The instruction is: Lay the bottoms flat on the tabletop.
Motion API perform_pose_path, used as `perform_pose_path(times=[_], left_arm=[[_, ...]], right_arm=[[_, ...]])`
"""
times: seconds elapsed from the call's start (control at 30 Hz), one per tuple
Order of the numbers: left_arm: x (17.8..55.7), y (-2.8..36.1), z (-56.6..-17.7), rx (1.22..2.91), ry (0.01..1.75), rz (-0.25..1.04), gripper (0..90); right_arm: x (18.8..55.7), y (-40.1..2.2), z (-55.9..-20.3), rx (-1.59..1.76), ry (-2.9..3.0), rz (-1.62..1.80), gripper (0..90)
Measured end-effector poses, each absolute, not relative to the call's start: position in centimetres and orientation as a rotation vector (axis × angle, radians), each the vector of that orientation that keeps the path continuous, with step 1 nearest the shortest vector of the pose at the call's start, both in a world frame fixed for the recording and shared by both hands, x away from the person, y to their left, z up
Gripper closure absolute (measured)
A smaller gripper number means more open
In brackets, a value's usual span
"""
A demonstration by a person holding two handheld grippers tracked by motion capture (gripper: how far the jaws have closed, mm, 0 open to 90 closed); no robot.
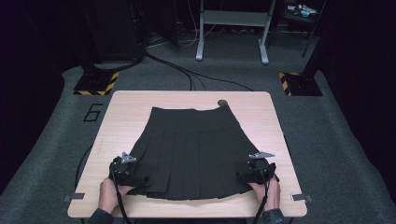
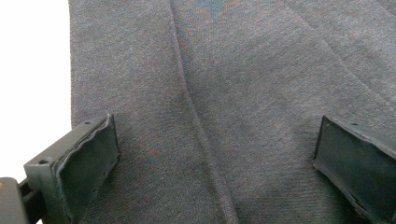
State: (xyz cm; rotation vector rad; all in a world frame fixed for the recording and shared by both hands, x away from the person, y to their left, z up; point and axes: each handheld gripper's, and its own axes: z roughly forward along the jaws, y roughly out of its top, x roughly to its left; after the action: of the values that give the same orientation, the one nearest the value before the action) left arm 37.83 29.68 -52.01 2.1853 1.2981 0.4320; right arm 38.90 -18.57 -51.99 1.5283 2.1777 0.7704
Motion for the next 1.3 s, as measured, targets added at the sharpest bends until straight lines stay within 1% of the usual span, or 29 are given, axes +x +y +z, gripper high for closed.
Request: perform_pose_path(times=[0.47,0.73,1.0,1.3], left_arm=[[42.0,30.3,-52.0,2.186,1.303,0.436,0.0],[43.6,30.3,-51.9,2.186,1.312,0.436,0.0],[45.4,30.3,-51.9,2.185,1.311,0.431,0.0],[46.2,30.3,-51.8,2.196,1.309,0.428,0.0]], right_arm=[[42.6,-18.0,-51.9,1.53,2.187,0.757,0.0],[44.4,-17.9,-51.8,1.543,2.193,0.746,0.0],[45.6,-17.8,-51.7,1.572,2.191,0.731,0.0],[46.2,-17.8,-51.7,1.561,2.179,0.743,0.0]])
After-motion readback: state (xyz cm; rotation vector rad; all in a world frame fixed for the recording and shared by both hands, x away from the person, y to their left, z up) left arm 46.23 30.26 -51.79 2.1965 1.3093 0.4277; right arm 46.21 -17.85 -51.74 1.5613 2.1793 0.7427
